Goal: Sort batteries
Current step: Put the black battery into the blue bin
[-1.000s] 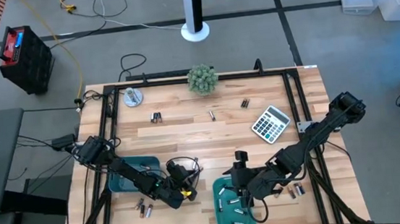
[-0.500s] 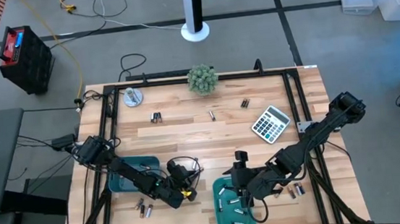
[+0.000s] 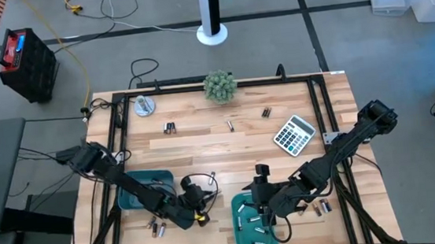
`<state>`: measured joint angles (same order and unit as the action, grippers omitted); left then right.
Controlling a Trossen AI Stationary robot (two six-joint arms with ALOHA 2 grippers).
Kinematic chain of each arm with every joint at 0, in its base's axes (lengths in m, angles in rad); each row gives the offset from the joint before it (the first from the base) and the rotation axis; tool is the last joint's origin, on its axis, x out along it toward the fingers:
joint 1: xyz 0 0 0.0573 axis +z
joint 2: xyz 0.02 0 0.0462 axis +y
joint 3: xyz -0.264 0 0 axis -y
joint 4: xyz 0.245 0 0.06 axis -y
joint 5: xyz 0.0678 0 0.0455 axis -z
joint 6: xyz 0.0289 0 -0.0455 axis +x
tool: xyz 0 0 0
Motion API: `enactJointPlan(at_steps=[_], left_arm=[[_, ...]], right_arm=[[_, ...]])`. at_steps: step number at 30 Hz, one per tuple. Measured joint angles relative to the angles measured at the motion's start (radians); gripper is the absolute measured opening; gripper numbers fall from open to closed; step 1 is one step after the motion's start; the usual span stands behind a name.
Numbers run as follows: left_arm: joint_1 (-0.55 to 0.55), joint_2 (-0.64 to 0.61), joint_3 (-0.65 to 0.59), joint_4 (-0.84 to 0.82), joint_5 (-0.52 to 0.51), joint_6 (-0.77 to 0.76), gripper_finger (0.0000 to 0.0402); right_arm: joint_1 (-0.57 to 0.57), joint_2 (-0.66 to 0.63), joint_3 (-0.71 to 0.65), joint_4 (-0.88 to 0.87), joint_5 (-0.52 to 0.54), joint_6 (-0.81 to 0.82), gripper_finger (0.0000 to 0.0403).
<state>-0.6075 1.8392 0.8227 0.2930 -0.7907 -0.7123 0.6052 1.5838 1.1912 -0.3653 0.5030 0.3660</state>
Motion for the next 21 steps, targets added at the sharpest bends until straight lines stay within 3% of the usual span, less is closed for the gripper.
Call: enactJointPlan(at_steps=[8,13,17,21], left_arm=[[-0.013,-0.161,0.000,-0.021,-0.024,0.187,0.0051],[-0.045,-0.337,0.002,-0.191,-0.027,0.194,0.0051],[-0.078,-0.477,0.002,-0.430,-0.022,0.074,0.0051],[-0.114,-0.574,0.035,-0.820,0.025,-0.204,0.0051]], right_arm=[[0.000,0.000,0.000,0.000,0.000,0.000,0.0232],[0.000,0.000,0.000,-0.001,0.000,-0.015,0.0232],[-0.006,0.000,0.000,-0.003,0.000,-0.049,0.0232],[-0.025,0.000,0.000,-0.003,-0.003,-0.082,0.0232]])
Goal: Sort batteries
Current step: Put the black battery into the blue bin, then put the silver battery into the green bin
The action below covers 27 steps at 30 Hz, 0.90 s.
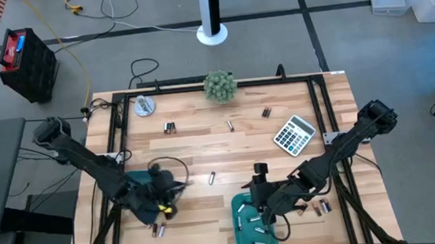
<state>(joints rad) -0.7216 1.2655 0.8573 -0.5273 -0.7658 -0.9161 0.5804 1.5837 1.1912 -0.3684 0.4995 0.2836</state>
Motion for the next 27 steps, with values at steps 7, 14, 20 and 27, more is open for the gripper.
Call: enactJointPlan(at_steps=[7,14,20,27], left_arm=[[-0.058,-0.029,0.116,-0.488,0.199,-0.397,0.0051],[-0.091,-0.024,0.133,-0.649,0.363,-0.600,0.0064],[-0.095,0.016,0.119,-0.701,0.479,-0.661,0.0137],[-0.093,0.017,0.168,-0.725,0.442,-0.652,0.0198]], right_arm=[[-0.057,0.000,0.000,-0.010,-0.001,-0.057,0.0232],[-0.097,0.000,0.000,-0.077,-0.003,-0.050,0.0232],[-0.102,0.000,0.000,-0.089,-0.004,-0.065,0.0232],[-0.112,0.000,0.000,-0.084,-0.004,-0.149,0.0232]])
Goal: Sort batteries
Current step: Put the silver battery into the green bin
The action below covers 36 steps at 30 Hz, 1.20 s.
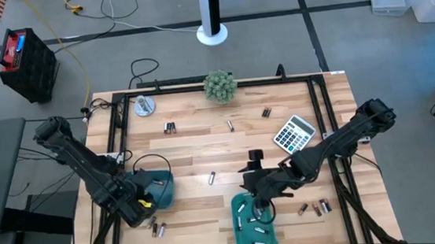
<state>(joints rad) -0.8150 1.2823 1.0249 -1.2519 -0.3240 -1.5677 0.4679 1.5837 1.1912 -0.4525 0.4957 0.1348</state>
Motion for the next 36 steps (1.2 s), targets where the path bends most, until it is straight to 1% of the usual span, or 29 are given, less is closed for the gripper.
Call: enactJointPlan(at_steps=[4,7,10,14,16,19,21,23,26,27,29,32,36], left_arm=[[0.001,0.000,0.062,-0.072,-0.084,0.019,0.0196],[0.014,-0.001,0.093,-0.134,-0.190,0.010,0.0190],[0.049,-0.001,0.085,-0.164,-0.310,-0.010,0.0187],[0.132,0.009,0.053,-0.164,-0.390,0.017,0.0192],[0.182,0.009,0.032,-0.152,-0.409,0.041,0.0198],[0.260,0.009,0.011,-0.106,-0.423,0.122,0.0206],[0.298,0.008,0.009,-0.061,-0.454,0.186,0.0207],[0.333,0.008,0.008,-0.011,-0.490,0.261,0.0208],[0.393,0.008,0.008,0.068,-0.490,0.398,0.0208],[0.414,0.008,0.008,0.085,-0.475,0.438,0.0208],[0.457,0.008,0.008,0.116,-0.406,0.516,0.0209],[0.494,0.008,0.008,0.139,-0.324,0.610,0.0209],[0.503,0.008,0.008,0.158,-0.306,0.662,0.0207]], right_arm=[[-0.009,0.000,0.000,0.068,0.000,-0.116,0.0232],[-0.029,0.000,0.000,0.128,-0.001,-0.214,0.0232],[-0.062,-0.008,0.000,0.162,-0.002,-0.287,0.0232],[-0.121,-0.044,-0.005,0.207,-0.046,-0.350,0.0232],[-0.150,-0.081,-0.043,0.284,-0.071,-0.387,0.0232],[-0.203,-0.157,-0.135,0.405,-0.109,-0.429,0.0232],[-0.249,-0.214,-0.209,0.460,-0.137,-0.427,0.0232],[-0.300,-0.271,-0.285,0.496,-0.144,-0.407,0.0232],[-0.373,-0.347,-0.386,0.525,-0.154,-0.368,0.0232],[-0.394,-0.370,-0.414,0.536,-0.156,-0.357,0.0232],[-0.428,-0.409,-0.455,0.563,-0.157,-0.342,0.0232],[-0.463,-0.442,-0.491,0.582,-0.158,-0.343,0.0232],[-0.486,-0.446,-0.499,0.594,-0.207,-0.344,0.0232]])
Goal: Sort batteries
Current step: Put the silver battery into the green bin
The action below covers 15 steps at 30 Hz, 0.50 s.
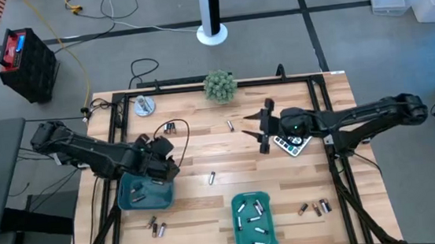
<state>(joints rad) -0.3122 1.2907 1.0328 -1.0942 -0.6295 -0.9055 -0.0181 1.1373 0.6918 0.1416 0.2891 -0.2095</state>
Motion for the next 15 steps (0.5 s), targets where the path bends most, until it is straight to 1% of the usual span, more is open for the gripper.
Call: enactJointPlan(at_steps=[2,5,11,15], left_arm=[[-0.001,0.000,0.000,0.015,0.029,0.028,0.0204],[-0.018,0.000,0.000,0.042,0.113,0.067,0.0198],[-0.102,0.000,0.000,0.095,0.235,0.082,0.0186],[-0.185,0.000,0.000,0.162,0.450,0.090,0.0180]], right_arm=[[-0.002,0.009,0.000,0.014,-0.007,-0.001,0.0232],[-0.002,0.021,0.000,0.016,-0.007,-0.007,0.0232],[-0.002,0.035,0.000,0.028,-0.007,-0.024,0.0232],[-0.002,0.044,0.000,0.027,-0.007,-0.024,0.0232]])
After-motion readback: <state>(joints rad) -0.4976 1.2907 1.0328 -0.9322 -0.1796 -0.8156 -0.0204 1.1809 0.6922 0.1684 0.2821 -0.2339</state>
